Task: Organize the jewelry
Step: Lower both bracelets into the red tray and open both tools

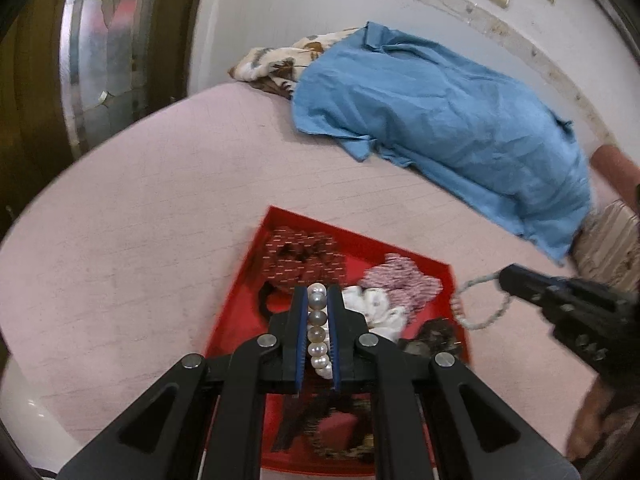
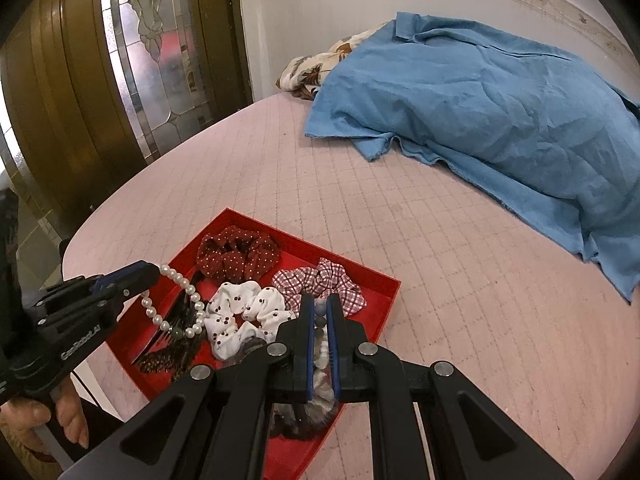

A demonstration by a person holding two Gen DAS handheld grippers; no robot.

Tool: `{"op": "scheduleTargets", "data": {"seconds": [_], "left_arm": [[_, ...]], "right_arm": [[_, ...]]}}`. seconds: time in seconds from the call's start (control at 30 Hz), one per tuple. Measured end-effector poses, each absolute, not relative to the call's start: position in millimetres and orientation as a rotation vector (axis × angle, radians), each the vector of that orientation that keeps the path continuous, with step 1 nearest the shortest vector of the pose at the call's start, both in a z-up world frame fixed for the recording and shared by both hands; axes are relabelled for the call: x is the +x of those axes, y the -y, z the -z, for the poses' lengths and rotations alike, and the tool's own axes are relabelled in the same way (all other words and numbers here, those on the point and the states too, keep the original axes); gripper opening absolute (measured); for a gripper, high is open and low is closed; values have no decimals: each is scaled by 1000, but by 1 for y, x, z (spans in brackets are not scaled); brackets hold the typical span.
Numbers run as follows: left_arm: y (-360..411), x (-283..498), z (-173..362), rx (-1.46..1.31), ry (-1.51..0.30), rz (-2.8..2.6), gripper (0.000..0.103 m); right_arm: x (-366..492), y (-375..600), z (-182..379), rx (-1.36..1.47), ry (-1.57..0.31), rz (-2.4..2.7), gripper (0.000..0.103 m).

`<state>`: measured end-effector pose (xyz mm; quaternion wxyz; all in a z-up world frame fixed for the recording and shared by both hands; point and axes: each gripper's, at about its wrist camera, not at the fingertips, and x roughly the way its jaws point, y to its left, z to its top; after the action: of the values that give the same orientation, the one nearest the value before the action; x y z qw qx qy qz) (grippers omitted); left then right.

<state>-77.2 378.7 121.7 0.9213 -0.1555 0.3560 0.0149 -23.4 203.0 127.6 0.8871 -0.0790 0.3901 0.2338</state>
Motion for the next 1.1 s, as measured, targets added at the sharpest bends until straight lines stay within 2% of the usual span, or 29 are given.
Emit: {"op": "scheduleTargets", "data": {"seconds": [0.47,1.1], "left_arm": [[-432,-79,-109,-818,-658,240,9],[-438,-90,-110,-622,-728,41,9]], "right_arm": [[-1,-219,-135,-134,-806,-516,7],[19,-272,-125,-171,-844,-568,7]]}}
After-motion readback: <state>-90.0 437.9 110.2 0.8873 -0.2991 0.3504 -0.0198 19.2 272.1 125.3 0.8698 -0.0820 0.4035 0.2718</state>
